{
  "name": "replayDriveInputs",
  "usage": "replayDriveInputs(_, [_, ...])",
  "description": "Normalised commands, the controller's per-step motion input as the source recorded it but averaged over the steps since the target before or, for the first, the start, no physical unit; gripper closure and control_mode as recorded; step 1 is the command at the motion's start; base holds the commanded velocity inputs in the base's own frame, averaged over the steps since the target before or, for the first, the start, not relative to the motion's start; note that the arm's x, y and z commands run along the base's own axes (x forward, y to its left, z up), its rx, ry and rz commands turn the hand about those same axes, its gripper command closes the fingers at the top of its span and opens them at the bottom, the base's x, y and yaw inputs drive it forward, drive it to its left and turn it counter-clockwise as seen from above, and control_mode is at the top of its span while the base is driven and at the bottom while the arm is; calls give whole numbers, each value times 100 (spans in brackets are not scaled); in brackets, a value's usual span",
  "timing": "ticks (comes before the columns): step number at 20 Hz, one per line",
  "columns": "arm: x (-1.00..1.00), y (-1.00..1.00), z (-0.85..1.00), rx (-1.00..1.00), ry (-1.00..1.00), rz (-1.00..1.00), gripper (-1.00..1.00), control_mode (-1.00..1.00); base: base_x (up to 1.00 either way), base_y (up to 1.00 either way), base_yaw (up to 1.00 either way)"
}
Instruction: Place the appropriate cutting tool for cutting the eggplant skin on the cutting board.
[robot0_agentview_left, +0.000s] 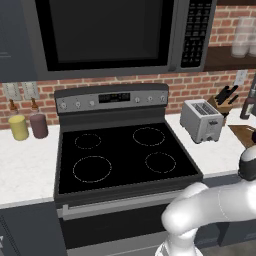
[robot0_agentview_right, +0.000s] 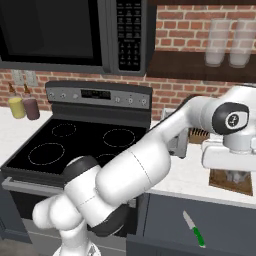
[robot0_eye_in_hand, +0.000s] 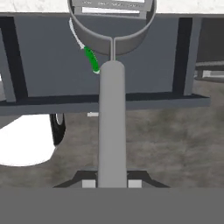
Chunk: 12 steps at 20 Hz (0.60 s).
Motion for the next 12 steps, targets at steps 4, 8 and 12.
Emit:
replayDriveInputs(4, [58,0,-3,4,8,-35,100,-100,0,0,0])
replayDriveInputs(8, [33,0,-25,1,1,-38,100,-100,0,0,0])
replayDriveInputs(12, [51,0,-28,0,0,-41,100,-100,0,0,0])
